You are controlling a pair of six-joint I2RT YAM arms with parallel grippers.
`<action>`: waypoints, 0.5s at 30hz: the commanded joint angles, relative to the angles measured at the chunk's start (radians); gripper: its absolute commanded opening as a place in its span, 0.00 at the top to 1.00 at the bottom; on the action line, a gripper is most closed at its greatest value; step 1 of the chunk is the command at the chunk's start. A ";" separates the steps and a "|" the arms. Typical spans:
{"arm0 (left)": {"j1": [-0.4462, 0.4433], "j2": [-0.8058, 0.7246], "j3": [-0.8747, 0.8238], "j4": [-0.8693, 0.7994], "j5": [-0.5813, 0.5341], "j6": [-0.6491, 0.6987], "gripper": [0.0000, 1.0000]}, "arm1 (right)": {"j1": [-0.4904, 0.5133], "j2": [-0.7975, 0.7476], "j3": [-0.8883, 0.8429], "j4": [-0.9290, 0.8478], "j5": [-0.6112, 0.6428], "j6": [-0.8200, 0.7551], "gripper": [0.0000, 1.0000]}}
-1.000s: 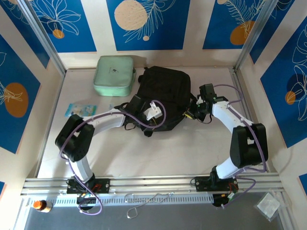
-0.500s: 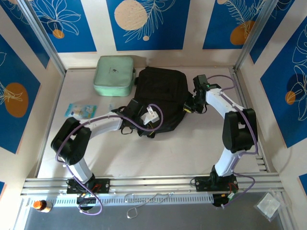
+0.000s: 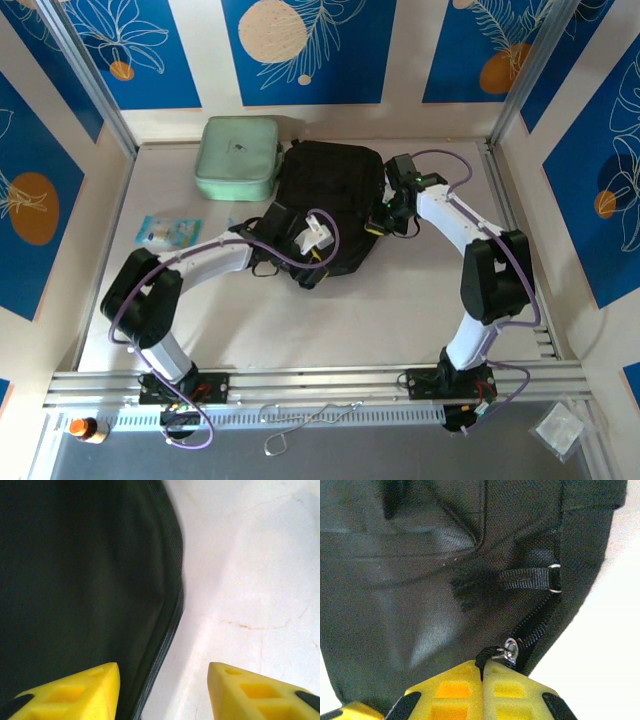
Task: Pack the student bag
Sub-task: Zip the student bag at the top-center of the table, then move the student bag to the center of the table.
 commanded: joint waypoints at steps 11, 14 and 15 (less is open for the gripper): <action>-0.089 0.202 0.175 0.016 -0.021 -0.083 0.50 | -0.036 -0.056 -0.047 0.009 -0.080 0.011 1.00; -0.099 0.224 0.180 -0.015 -0.052 -0.075 0.57 | -0.037 -0.041 -0.038 0.004 -0.047 0.018 1.00; -0.100 0.228 0.179 -0.020 -0.059 -0.075 0.62 | -0.037 -0.040 -0.039 0.008 -0.034 0.022 1.00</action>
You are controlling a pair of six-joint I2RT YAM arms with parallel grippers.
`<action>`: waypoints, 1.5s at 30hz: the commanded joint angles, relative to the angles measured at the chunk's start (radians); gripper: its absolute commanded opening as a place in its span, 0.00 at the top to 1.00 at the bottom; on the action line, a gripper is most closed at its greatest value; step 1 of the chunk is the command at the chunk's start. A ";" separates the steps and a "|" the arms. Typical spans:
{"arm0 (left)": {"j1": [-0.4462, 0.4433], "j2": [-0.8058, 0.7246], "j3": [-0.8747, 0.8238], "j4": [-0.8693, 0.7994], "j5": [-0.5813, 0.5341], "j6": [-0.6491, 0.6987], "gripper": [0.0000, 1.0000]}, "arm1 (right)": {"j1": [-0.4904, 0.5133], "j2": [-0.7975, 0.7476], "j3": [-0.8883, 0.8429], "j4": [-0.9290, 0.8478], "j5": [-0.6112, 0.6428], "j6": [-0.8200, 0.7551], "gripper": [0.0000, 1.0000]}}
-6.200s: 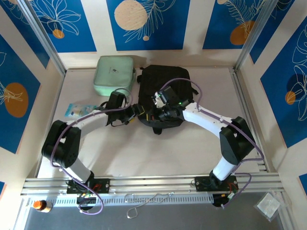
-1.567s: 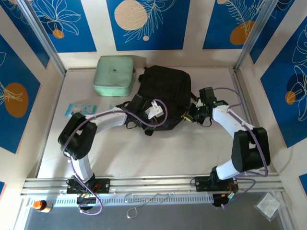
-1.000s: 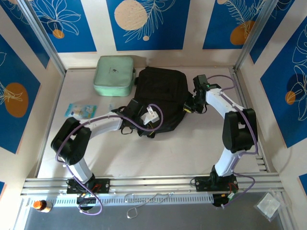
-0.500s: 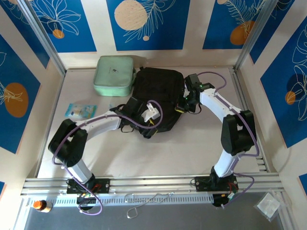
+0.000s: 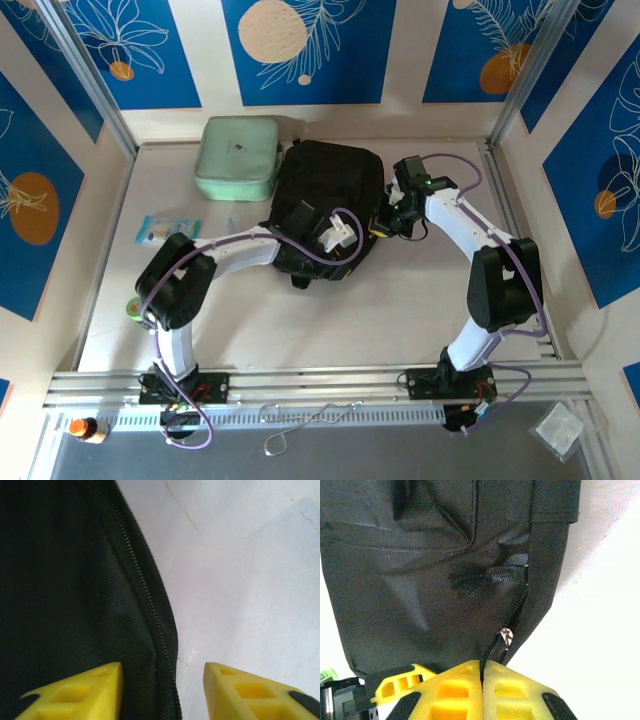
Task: Pack the student bag
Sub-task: Move the student bag to the center of the table.
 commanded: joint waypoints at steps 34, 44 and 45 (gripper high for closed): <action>-0.217 0.049 0.010 0.008 0.080 -0.075 0.83 | -0.126 -0.156 -0.220 0.188 0.263 0.141 1.00; -0.192 -0.076 0.058 0.008 -0.137 -0.165 0.46 | -0.180 -0.251 -0.242 0.203 0.161 0.085 0.63; -0.183 -0.089 0.064 -0.007 -0.154 -0.170 0.44 | -0.181 -0.262 -0.241 0.203 0.160 0.081 0.57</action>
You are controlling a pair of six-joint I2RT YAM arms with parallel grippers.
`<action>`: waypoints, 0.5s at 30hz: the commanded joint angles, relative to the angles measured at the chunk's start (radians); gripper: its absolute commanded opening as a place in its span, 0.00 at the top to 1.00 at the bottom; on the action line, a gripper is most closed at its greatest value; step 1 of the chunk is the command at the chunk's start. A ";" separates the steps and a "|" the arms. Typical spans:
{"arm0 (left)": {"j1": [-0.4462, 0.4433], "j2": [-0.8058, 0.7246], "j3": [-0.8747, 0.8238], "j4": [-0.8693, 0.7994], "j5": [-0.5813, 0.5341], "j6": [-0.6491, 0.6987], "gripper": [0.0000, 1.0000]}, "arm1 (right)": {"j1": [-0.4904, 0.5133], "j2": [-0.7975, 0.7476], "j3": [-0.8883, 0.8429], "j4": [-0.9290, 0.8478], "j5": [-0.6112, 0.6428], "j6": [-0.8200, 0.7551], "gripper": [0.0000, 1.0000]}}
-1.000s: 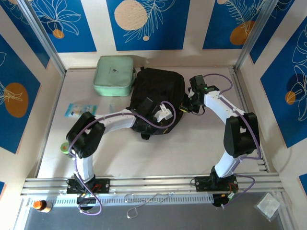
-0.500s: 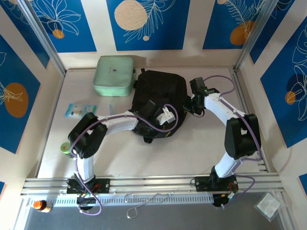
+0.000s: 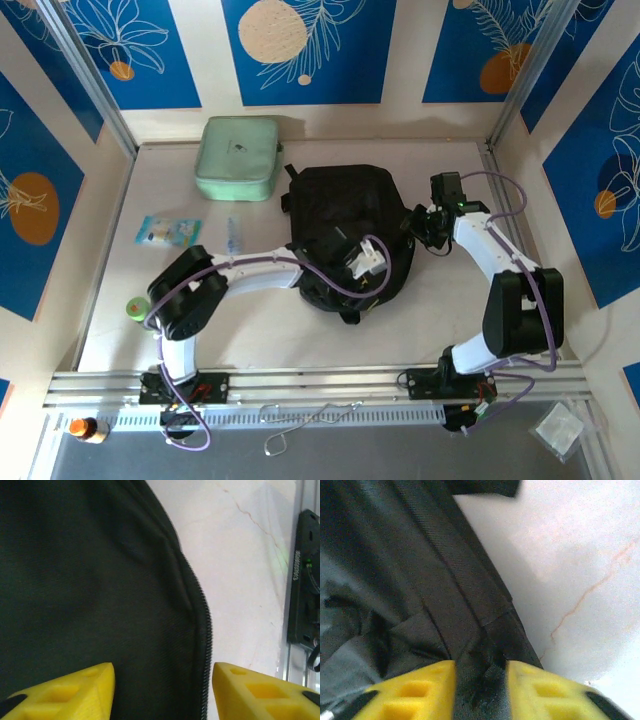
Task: Pack the student bag
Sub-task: Move the student bag to the center of the table.
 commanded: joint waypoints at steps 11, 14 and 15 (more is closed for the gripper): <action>0.135 -0.122 0.092 -0.101 -0.352 -0.131 0.25 | -0.028 0.104 0.139 0.042 -0.063 -0.085 0.38; 0.158 -0.115 0.111 -0.085 -0.423 -0.175 0.14 | -0.029 0.214 0.231 0.018 -0.053 -0.113 0.37; 0.168 -0.115 0.114 -0.072 -0.437 -0.194 0.11 | -0.027 0.250 0.262 0.003 -0.038 -0.119 0.36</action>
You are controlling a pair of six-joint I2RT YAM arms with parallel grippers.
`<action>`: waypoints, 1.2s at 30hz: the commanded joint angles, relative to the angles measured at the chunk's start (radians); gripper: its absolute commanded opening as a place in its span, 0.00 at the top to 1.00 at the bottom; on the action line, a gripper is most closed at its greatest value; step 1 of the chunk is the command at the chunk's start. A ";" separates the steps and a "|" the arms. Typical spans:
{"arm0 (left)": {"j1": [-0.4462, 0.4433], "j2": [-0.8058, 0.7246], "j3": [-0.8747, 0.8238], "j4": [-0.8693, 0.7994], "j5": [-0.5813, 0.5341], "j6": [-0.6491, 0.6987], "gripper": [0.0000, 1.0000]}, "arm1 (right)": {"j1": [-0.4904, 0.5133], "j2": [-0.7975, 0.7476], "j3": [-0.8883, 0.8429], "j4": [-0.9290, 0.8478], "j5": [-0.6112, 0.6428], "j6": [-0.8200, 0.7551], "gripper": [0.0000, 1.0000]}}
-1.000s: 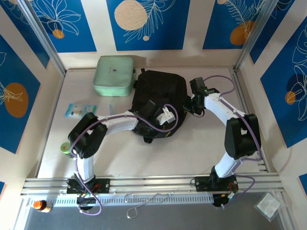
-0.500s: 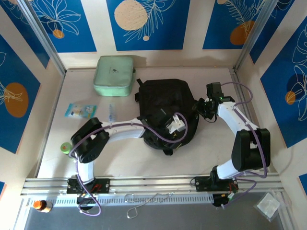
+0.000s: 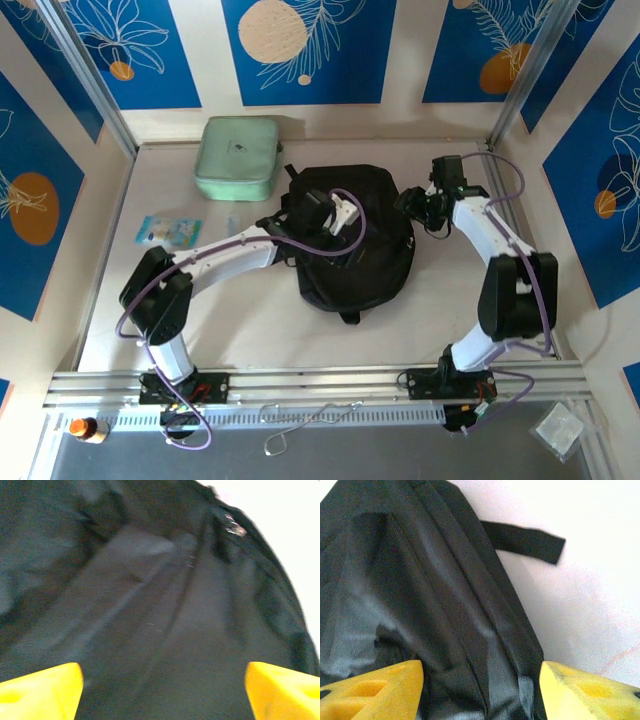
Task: Pack the student bag
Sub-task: Unzip the student bag at the center of the table.
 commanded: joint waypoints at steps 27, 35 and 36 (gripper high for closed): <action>0.093 0.359 0.458 -0.237 0.069 -0.343 0.49 | 0.131 0.005 -0.253 0.052 -0.091 0.023 0.71; 0.057 0.365 0.462 -0.313 -0.014 -0.364 0.53 | 0.134 0.004 -0.264 0.061 -0.093 0.033 0.72; 0.056 0.371 0.466 -0.321 -0.011 -0.350 0.53 | 0.133 0.005 -0.265 0.063 -0.096 0.035 0.72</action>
